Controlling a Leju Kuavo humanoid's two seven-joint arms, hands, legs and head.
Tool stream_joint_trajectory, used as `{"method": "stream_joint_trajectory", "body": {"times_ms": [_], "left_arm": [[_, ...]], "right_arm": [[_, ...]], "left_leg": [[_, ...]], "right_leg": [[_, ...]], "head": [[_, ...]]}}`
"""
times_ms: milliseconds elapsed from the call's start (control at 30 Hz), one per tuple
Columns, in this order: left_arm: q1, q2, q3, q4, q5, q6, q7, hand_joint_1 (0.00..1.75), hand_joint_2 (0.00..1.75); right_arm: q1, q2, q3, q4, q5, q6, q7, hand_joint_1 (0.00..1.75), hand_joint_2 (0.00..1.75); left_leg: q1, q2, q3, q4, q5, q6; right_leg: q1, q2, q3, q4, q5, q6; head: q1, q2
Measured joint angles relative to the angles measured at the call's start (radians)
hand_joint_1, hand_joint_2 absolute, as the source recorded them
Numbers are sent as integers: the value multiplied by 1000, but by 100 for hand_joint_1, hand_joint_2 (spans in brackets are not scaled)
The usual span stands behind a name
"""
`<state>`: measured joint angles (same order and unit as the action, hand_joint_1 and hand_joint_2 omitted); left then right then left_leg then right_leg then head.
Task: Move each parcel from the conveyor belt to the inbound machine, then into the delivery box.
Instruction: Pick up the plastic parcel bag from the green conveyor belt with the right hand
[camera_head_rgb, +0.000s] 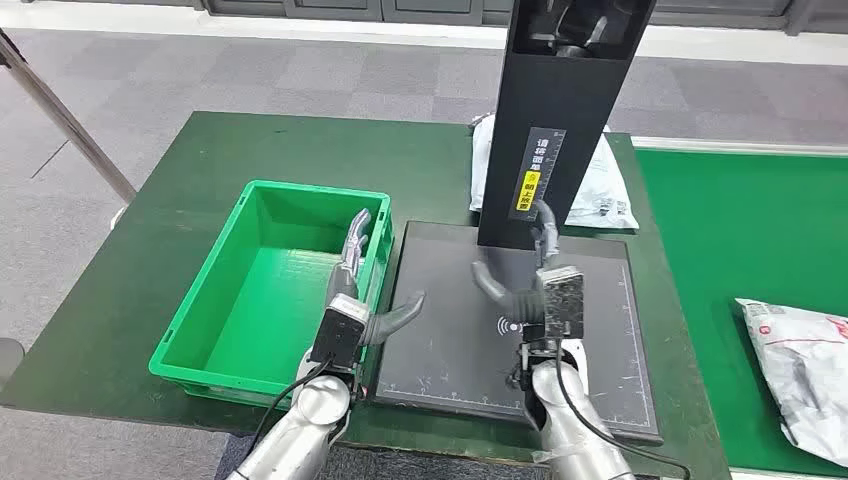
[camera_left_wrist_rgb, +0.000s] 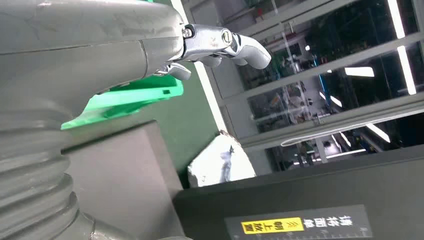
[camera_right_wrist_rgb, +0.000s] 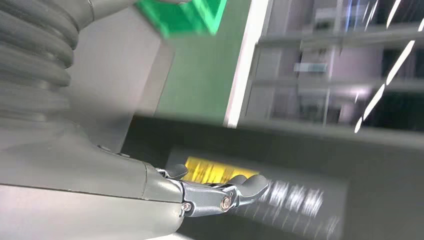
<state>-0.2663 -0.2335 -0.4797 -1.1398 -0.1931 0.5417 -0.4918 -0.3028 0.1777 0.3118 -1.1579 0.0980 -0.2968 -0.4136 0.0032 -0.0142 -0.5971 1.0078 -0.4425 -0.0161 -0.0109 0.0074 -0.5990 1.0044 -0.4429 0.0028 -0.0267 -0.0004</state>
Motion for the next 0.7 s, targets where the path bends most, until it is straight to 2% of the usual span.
{"method": "stream_joint_trajectory", "body": {"times_ms": [133,267,400,533,700], "left_arm": [[38,5,7,-27,-24,-10,44,0,175],[60,0,9,-54,-43,-56,89,0,175],[59,-11,9,-36,-8,-80,63,0,175],[35,-22,9,6,38,-99,29,0,175],[11,-41,8,50,65,-120,-3,0,175]], "right_arm": [[3,5,8,-15,25,-35,25,0,175],[57,-28,-20,-52,59,-154,49,0,175],[111,-97,-148,-60,57,-157,27,0,175],[88,-175,-271,13,72,-163,13,0,175],[50,-245,-372,135,139,-223,36,0,175]], "left_leg": [[1,-1,-2,0,1,-1],[2,-3,-2,1,1,0],[0,-4,-4,1,-1,3],[-2,-3,-4,2,-3,5],[-2,-3,-4,2,-3,5]], "right_leg": [[1,-1,-2,0,0,0],[0,-2,-1,-1,0,0],[-2,-3,-2,-3,0,2],[-4,-2,-2,-4,1,4],[-4,-2,-2,-4,1,4]], "head": [[0,0],[0,0],[0,0],[0,0],[0,0]]}}
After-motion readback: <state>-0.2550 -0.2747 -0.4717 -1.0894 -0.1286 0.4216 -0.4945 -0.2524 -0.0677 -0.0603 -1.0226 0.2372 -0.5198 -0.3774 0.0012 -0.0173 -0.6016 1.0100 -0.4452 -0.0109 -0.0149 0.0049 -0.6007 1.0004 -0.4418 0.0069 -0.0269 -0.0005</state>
